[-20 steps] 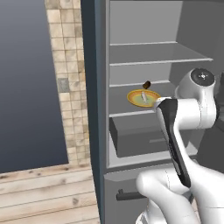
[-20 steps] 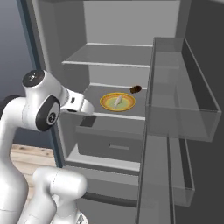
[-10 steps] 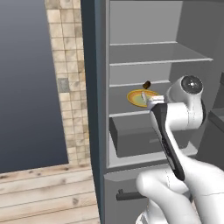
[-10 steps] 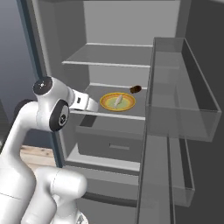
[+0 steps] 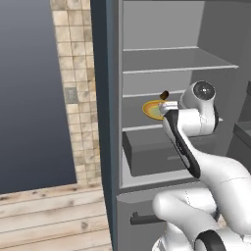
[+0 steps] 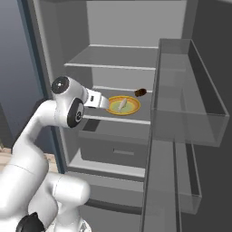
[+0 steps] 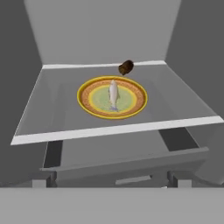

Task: Retrieve the fish from the fridge and place it on the saucepan with marinade on the stove.

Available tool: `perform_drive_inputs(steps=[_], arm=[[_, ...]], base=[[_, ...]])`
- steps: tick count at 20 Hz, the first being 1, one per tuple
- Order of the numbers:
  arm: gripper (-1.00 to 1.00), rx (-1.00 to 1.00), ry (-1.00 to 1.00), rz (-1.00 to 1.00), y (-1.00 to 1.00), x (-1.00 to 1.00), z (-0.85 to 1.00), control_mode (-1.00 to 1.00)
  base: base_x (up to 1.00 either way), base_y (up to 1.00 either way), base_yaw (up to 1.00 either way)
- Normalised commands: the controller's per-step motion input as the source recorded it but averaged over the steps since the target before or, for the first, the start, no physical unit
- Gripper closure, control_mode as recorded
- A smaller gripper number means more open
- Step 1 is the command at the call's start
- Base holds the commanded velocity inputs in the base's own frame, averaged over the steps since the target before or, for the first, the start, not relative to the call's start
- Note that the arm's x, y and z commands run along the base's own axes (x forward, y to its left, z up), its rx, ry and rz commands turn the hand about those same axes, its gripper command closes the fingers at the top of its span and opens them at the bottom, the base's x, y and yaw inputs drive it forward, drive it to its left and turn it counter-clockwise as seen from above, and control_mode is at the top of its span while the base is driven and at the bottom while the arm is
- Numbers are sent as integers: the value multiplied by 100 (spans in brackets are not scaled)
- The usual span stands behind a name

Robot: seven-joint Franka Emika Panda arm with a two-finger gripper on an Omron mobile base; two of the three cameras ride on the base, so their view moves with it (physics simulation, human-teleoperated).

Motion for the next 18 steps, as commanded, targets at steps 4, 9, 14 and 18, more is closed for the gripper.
perform_drive_inputs(steps=[4, 9, 14, 18], arm=[[-100, 0, 0, 0, -29, 54, -16, -100], [-100, 0, 0, 0, -20, 37, -39, -100], [-100, 0, 0, 0, -1, 42, -42, -100], [-100, 0, 0, 0, -5, 45, -12, -100]], base=[[0, 0, 0], [0, 0, 0], [0, 0, 0], [0, 0, 0]])
